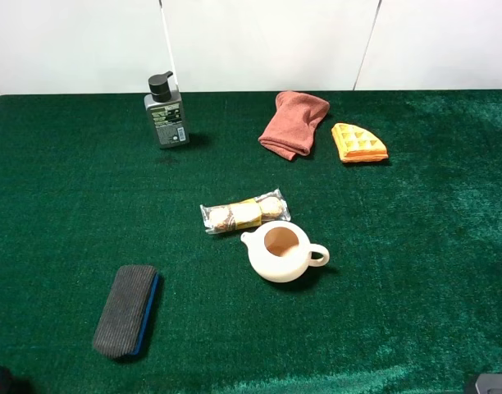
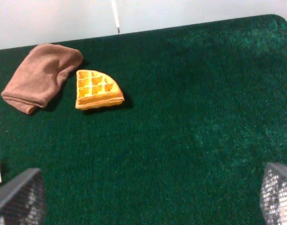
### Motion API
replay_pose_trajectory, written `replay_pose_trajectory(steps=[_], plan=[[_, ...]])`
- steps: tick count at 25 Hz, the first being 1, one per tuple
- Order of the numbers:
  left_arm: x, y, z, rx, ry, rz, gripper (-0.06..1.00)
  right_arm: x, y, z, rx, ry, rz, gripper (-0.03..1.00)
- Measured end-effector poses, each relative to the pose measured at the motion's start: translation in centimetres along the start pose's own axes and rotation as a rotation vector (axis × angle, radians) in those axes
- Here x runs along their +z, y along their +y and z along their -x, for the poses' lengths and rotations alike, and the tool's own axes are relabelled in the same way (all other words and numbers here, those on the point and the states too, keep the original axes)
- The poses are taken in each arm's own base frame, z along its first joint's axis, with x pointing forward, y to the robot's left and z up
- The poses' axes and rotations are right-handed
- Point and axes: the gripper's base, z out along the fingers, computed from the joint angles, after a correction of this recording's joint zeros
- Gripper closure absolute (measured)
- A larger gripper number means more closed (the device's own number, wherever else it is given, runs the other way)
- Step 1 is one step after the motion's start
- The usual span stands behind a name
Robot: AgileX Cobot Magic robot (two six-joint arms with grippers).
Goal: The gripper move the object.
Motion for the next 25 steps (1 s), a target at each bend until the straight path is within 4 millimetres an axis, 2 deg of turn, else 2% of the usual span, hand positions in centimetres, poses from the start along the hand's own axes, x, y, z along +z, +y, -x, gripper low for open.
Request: replay_pose_trajectory(steps=[25], plan=[[0.0,0.0,0.0,0.0,0.0,0.0,-0.05,0.0,0.0,0.0,0.0,0.0,0.0,0.27]])
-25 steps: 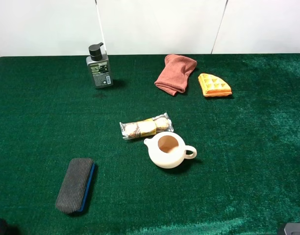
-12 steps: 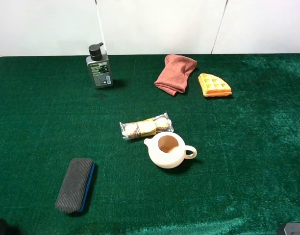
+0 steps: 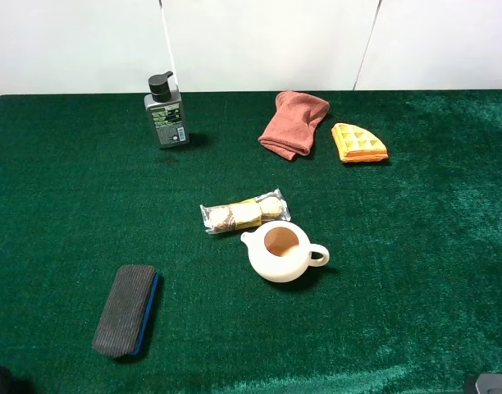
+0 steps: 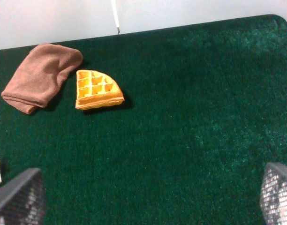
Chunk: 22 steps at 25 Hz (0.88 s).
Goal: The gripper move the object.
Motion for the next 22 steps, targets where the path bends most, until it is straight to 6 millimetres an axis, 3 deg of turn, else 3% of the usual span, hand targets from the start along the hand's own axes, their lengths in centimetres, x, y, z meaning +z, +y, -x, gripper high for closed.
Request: replay_pose_trajectory(steps=[5,9,22], plan=[[-0.4,0.0,0.3,0.001,-0.005,0.0,-0.05,0.0,0.0,0.0,0.0,0.0,0.0,0.27],[-0.3,0.0,1.7,0.005,0.065,-0.007,-0.05,0.0,0.0,0.0,0.0,0.0,0.0,0.27],[3.0,-0.5,7.0,0.066,0.331,-0.17,-0.05,0.0,0.0,0.0,0.0,0.0,0.0,0.27]])
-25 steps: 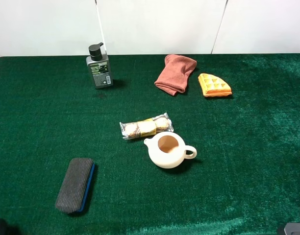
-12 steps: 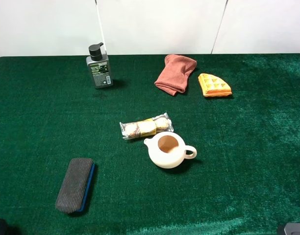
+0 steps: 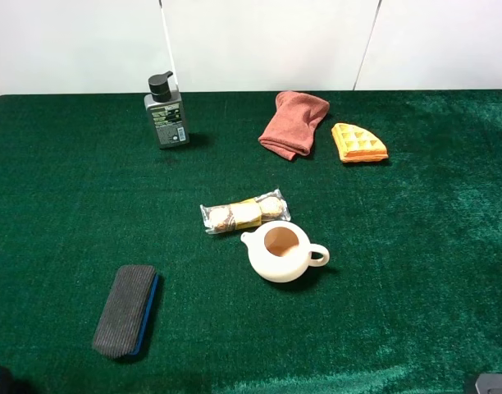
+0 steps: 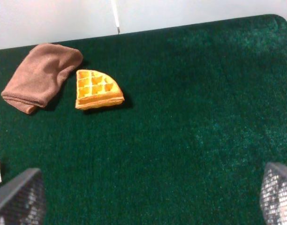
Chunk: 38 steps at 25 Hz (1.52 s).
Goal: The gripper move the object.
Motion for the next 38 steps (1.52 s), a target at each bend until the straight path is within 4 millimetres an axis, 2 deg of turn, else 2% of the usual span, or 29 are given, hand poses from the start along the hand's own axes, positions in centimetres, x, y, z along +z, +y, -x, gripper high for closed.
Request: replay_pose_trajectory(steps=[9,25,30,38], plan=[[1.4,0.1,2.0,0.011,0.044,-0.073,-0.05,0.0,0.0,0.0,0.0,0.0,0.0,0.27],[1.5,-0.3,2.4,0.073,0.022,-0.102,-0.04,0.0,0.0,0.0,0.0,0.0,0.001,0.27],[1.9,-0.4,2.5,0.078,0.069,-0.133,-0.04,0.0,0.0,0.0,0.0,0.0,0.001,0.27],[5.1,-1.0,3.7,0.163,0.267,-0.242,-0.04,0.0,0.0,0.0,0.0,0.0,0.001,0.27]])
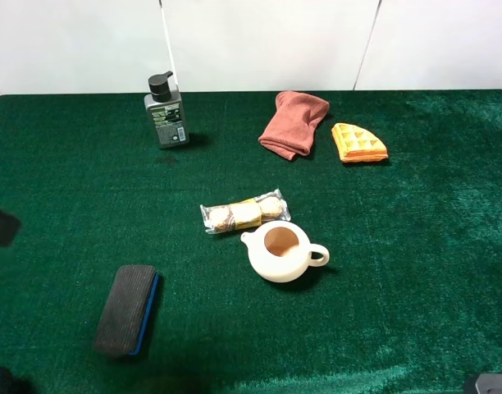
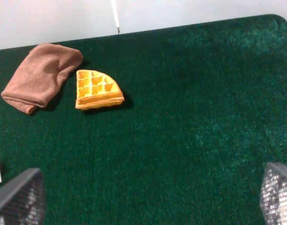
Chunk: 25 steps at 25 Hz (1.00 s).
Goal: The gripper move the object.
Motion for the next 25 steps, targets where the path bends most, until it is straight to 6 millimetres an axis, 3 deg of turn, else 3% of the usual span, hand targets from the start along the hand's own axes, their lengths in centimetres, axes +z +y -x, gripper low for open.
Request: replay_pose_trajectory(steps=[9,17,25], plan=[[2.8,-0.5,1.7,-0.01,0.128,-0.024,-0.03,0.0,0.0,0.0,0.0,0.0,0.0,0.27],[4.8,-1.3,2.4,-0.112,0.217,0.071,-0.03,0.0,0.0,0.0,0.0,0.0,0.0,0.27],[8.2,-2.2,3.3,-0.201,0.313,0.151,-0.03,0.0,0.0,0.0,0.0,0.0,0.0,0.27]])
